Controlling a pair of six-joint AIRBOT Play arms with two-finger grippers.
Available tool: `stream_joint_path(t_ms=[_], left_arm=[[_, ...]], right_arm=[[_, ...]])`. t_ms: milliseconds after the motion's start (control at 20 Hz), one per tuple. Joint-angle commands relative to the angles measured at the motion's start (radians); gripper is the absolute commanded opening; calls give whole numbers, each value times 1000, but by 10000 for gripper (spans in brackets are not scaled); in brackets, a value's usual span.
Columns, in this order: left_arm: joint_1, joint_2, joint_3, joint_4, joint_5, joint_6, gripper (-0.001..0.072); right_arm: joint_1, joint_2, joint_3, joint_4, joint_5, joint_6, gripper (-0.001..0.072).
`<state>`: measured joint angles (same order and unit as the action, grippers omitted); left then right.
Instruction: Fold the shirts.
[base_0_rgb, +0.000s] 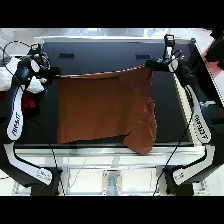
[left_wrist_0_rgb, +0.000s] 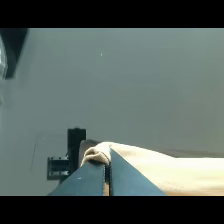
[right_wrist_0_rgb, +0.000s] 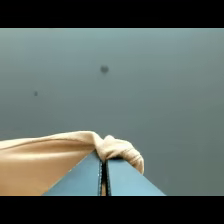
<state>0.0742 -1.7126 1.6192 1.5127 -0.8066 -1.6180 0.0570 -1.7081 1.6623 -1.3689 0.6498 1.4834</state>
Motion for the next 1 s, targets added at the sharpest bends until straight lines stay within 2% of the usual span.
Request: stream_joint_path(t_ms=[0,150,550,700,800,900,950], left_arm=[[2,42,1,41,3,-10,7],[6,98,1,58,66,-27,7],[10,37,0,58,31,-108,7],[6,10,-1,58,16,-107,7],[2,18,-1,60,-47,-96,7],[2,36,-1,90,-173,-35,7],[1,50,-3,117,-224,-31,7]], right_arm=[[-16,13,92,-56,141,-1,8],[-16,14,158,-44,138,-1,8],[-13,-98,158,76,168,0,9],[-13,-142,158,109,169,0,9],[-13,-139,163,106,205,-1,9],[-13,-120,183,59,316,-8,9],[-13,-103,185,43,370,-15,9]])
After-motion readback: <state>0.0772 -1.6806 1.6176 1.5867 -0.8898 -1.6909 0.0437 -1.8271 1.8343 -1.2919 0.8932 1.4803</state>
